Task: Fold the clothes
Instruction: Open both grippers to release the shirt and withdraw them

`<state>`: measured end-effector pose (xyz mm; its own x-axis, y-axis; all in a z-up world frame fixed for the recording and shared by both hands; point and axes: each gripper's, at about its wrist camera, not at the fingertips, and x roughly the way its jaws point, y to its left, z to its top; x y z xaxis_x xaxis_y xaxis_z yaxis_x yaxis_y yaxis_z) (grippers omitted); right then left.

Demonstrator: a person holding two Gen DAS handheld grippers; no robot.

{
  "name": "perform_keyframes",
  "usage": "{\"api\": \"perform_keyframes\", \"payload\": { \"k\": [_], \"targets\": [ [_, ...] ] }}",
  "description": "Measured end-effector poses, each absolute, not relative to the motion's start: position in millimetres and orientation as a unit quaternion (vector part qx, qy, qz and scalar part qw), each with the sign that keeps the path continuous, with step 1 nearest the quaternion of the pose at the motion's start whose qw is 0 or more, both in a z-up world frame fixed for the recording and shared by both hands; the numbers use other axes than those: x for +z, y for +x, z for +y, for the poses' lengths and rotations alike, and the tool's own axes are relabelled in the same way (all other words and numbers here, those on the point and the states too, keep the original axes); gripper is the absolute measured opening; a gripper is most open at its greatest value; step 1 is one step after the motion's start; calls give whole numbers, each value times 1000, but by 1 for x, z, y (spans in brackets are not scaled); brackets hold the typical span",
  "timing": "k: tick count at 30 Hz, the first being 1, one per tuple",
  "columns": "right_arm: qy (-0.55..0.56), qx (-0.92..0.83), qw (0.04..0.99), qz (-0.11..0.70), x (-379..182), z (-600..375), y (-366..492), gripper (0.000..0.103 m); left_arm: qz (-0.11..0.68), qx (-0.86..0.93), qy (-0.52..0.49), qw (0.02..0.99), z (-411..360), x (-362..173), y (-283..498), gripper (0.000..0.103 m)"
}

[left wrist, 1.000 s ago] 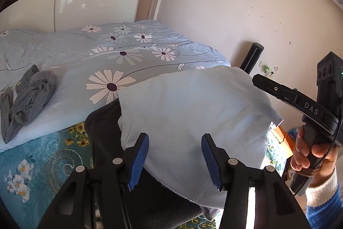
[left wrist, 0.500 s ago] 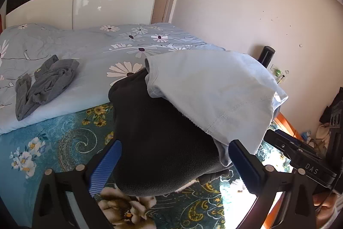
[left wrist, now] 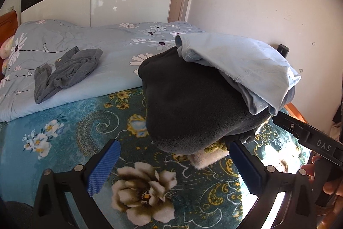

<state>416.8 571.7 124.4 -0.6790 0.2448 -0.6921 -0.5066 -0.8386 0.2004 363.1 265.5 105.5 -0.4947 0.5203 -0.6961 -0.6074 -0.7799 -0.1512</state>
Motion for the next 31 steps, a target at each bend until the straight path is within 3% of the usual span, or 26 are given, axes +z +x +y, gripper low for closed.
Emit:
{"api": "perform_keyframes", "payload": {
  "k": [14,31],
  "targets": [
    [-356,884,243,182,129,569,428,102,30,881,-355,312,246,123,374,103],
    [-372,882,243,158,126,557,443,102,95,886,-332,310,267,125,410,103]
  ]
}}
